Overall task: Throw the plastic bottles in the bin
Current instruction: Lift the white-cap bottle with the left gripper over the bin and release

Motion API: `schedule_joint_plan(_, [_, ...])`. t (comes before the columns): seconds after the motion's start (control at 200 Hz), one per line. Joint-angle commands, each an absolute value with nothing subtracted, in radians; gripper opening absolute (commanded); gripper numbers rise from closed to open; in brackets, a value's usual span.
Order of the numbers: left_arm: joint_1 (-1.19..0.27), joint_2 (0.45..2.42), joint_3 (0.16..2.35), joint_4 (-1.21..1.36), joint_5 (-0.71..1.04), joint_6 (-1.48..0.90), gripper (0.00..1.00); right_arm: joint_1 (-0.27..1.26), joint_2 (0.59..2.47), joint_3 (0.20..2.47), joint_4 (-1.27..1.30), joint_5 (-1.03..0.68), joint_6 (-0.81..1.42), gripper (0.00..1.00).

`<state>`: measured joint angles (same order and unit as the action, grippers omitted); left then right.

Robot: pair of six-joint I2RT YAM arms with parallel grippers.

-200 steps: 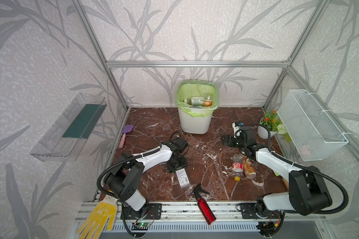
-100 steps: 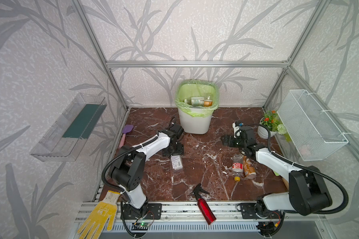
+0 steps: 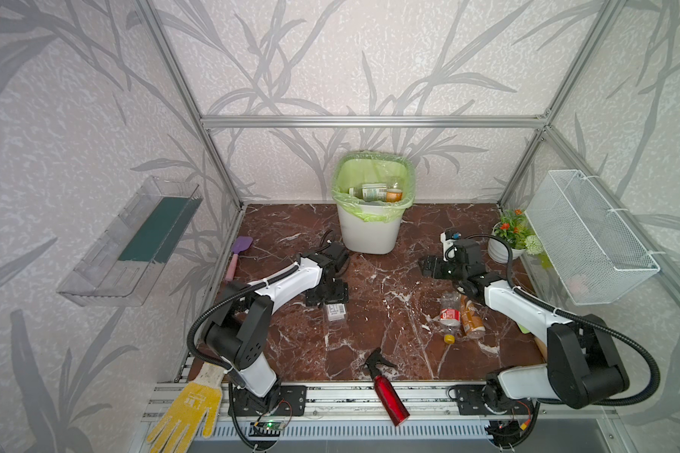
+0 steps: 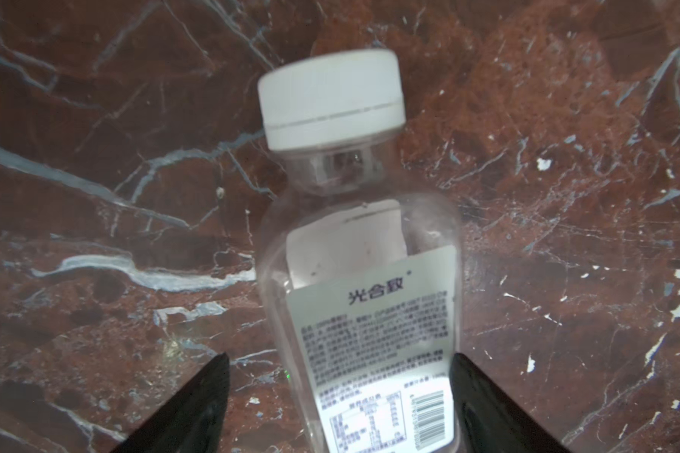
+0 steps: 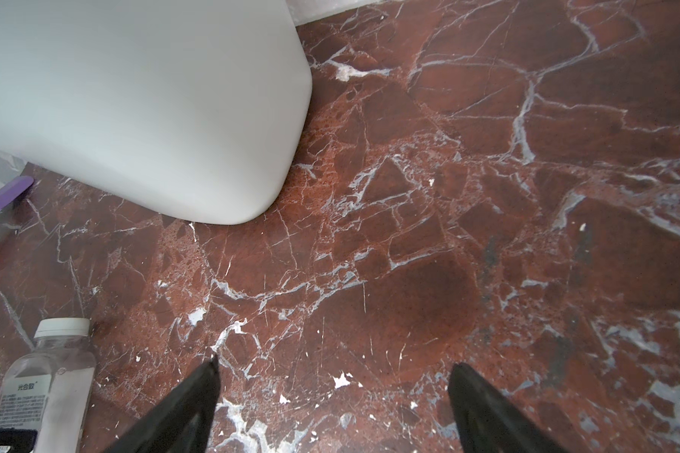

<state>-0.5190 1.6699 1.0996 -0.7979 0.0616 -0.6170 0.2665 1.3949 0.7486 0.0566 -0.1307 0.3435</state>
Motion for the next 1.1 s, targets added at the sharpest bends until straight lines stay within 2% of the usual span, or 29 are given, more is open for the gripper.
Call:
schedule_joint_plan(0.0, [-0.537, 1.689, 1.088, -0.766, 0.073, -0.681, 0.83, 0.261, 1.385, 0.753, 0.063, -0.114, 0.335, 0.92])
schedule_joint_plan(0.455, [-0.551, 1.750, 1.049, -0.718, -0.004, -0.698, 0.66, 0.261, 1.384, 0.743, 0.068, -0.109, 0.336, 0.92])
schedule_joint_plan(0.6, [-0.550, 1.710, 1.044, -0.722, -0.034, -0.687, 0.59, 0.261, 1.376, 0.741, 0.059, -0.103, 0.335, 0.92])
schedule_joint_plan(0.845, [-0.551, 1.486, 0.934, -0.606, -0.090, -0.655, 0.58, 0.261, 1.396, 0.754, 0.053, -0.107, 0.333, 0.92])
schedule_joint_plan(1.095, [-0.545, 1.093, 0.848, -0.472, -0.205, -0.512, 0.58, 0.272, 1.396, 0.785, 0.033, -0.113, 0.324, 0.91])
